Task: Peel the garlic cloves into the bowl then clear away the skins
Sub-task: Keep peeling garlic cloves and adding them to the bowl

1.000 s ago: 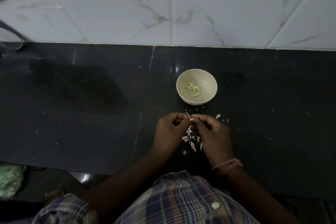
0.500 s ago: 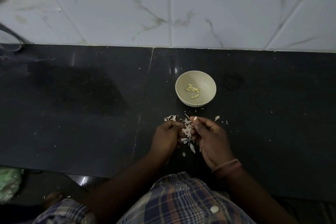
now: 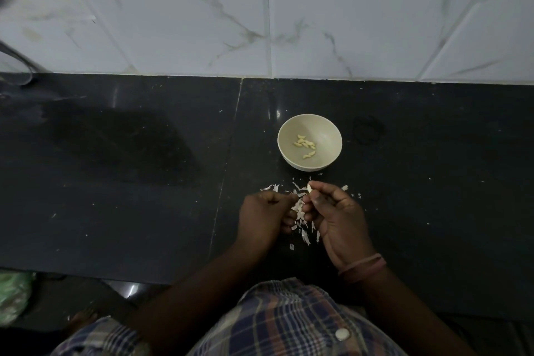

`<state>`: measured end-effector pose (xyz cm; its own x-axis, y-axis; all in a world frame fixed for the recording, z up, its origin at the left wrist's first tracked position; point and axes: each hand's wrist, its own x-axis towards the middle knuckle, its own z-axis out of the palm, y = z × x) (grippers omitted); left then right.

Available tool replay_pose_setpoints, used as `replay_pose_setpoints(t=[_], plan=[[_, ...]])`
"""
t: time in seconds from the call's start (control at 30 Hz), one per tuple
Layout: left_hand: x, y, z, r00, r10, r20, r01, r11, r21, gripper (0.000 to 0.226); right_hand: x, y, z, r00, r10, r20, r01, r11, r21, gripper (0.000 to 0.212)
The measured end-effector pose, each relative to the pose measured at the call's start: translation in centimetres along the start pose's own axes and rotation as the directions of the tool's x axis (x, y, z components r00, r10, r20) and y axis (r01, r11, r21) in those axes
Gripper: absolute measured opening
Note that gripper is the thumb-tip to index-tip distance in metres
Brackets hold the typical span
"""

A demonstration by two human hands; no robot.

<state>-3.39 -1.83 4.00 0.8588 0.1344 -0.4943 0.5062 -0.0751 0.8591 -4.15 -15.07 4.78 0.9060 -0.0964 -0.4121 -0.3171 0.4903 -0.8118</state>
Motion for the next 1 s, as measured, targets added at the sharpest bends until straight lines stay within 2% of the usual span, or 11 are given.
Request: replay_pose_setpoints(t=[0.1,0.2,0.37,0.5,0.6,0.67,0.83,1.0], plan=[[0.0,-0.3,-0.1,1.0,0.01,0.013,-0.01,1.0,0.007,0.015,-0.1,-0.2,0.1,1.0,-0.01,0.007,0.01,1.0,0.0,0.019],[0.0,-0.7,-0.1,1.0,0.026,0.002,-0.026,0.995,0.092,0.035,-0.1,-0.2,0.0,1.0,-0.018,0.01,0.019,1.0,-0.008,0.019],[-0.2,0.2,-0.2,0.999,0.018,-0.051,-0.015,0.999,0.05,0.022,0.0,0.2,-0.3,1.0,-0.026,-0.008,0.025,0.998,-0.062,0.018],[-0.5,0.2,-0.1,0.999,0.046,0.027,-0.045,0.998,-0.054,0.009,0.0,0.5,-0.4,1.0,-0.027,-0.006,0.026,0.995,-0.096,0.018],[-0.7,0.2,0.1,0.995,0.087,0.049,-0.087,0.996,-0.003,0.038,-0.1,0.6,-0.5,0.999,-0.028,-0.021,0.026,0.995,-0.101,0.017],[-0.8,0.4,0.1,0.995,0.093,0.047,-0.092,0.996,-0.018,0.046,-0.2,0.6,-0.4,0.999,-0.025,-0.031,0.022,0.994,-0.106,0.017],[-0.4,0.4,0.6,0.995,0.057,0.08,-0.034,0.965,-0.259,0.018,-0.4,0.5,-0.3,0.998,-0.053,-0.034,0.045,0.978,-0.205,0.019],[-0.3,0.2,0.9,0.992,0.025,0.124,0.015,0.951,-0.31,0.013,-0.2,0.5,-0.2,0.995,-0.089,-0.044,0.073,0.954,-0.292,0.016]])
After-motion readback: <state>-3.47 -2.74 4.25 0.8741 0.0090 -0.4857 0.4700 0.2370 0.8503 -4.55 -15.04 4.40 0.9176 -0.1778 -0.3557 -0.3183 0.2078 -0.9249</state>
